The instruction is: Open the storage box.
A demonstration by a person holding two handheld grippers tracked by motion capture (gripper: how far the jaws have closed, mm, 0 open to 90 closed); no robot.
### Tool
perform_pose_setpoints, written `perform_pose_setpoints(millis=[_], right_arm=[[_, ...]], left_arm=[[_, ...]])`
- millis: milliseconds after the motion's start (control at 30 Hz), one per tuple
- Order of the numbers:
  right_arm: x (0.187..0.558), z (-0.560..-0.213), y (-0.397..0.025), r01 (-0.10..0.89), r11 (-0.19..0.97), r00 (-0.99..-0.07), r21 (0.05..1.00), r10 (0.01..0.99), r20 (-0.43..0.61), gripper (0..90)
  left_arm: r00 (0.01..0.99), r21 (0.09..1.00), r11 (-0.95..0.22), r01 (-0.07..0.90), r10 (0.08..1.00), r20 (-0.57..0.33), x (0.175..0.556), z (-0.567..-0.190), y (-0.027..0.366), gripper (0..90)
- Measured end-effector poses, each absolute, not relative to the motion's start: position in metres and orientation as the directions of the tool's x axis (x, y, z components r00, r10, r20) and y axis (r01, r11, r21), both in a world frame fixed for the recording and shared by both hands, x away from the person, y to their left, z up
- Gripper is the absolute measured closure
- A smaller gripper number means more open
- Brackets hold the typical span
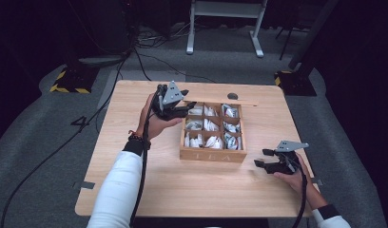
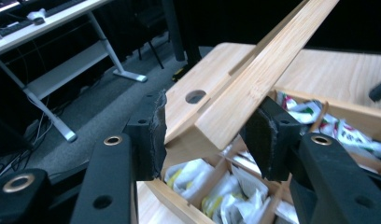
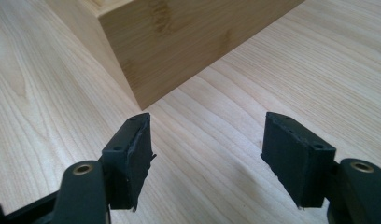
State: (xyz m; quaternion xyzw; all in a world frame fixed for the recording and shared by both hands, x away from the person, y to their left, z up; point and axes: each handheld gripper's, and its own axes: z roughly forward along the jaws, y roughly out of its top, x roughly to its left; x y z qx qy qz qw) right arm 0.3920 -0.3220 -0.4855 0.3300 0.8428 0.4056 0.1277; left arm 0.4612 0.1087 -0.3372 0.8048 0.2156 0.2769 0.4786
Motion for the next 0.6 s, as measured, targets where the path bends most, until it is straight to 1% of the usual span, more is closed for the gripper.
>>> perform_pose_setpoints(millis=[133,333,433,600], right_arm=[[0.391,-0.488,-0.320,0.449,0.459,-0.755,0.766,0.654,0.051,33.5],[0.391,-0.489,-0.320,0.450,0.465,-0.755,0.763,0.654,0.047,33.3],[0.391,-0.490,-0.318,0.442,0.475,-0.761,0.761,0.648,0.037,33.2],[0.391,-0.493,-0.317,0.442,0.477,-0.773,0.760,0.632,0.053,32.6]], left_arm=[[0.752,0.903,-0.418,0.097,0.626,0.208,0.471,-0.332,0.110,52.2],[0.738,0.909,-0.403,0.107,0.644,0.199,0.484,-0.325,0.109,55.7],[0.738,0.916,-0.383,0.117,0.651,0.178,0.491,-0.322,0.110,55.8],[0.730,0.923,-0.364,0.126,0.664,0.163,0.501,-0.317,0.109,55.9]])
